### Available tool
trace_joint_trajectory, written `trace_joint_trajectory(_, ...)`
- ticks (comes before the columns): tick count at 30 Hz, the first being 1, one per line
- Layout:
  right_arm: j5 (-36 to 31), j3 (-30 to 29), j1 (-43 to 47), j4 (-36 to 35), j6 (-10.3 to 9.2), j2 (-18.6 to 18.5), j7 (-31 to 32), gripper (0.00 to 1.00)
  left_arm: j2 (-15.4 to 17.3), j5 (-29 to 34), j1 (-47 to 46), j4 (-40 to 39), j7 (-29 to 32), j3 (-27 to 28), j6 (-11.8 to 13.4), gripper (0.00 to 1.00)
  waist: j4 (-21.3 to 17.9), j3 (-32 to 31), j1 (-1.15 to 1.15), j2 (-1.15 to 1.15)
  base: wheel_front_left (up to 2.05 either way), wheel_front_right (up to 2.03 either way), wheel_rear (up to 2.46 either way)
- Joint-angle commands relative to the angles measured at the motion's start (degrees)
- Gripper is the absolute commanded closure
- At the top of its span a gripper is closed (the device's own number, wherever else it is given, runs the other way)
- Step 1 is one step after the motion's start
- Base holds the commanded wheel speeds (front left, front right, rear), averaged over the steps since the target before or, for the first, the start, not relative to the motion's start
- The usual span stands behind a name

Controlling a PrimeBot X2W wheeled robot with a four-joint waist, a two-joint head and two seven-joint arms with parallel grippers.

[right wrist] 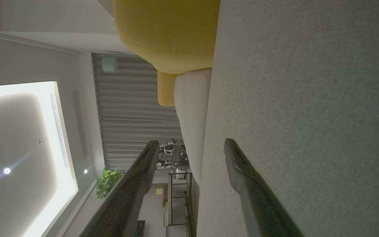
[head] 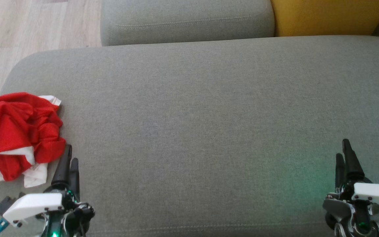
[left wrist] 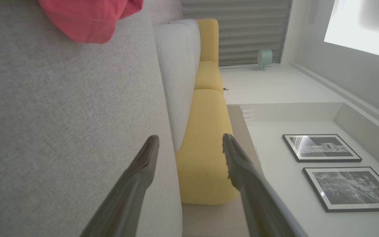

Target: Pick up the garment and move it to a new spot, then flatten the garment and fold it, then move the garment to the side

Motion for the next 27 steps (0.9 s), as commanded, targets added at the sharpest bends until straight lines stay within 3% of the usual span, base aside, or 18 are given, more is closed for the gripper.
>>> trace_joint_trajectory(1, -1.90, 0.65, -3.30, -2.51, -0.01, -1.17, -0.74, 0.00, 1.45, 1.63, -3.43, -2.57, -0.84, -0.15, -0.16, 0.00, 0.05, 0.01, 0.00, 0.00, 0.00, 0.00, 0.00)
trace_joint_trajectory(27, -29.63, 3.74, -5.29, -8.30, -0.02, -2.08, -5.08, 0.00, 3.04, 29.04, -5.60, -10.14, -5.30, -3.38, -0.25, 0.00, 0.53, -0.06, 0.00, 0.00, 0.00, 0.00, 0.00)
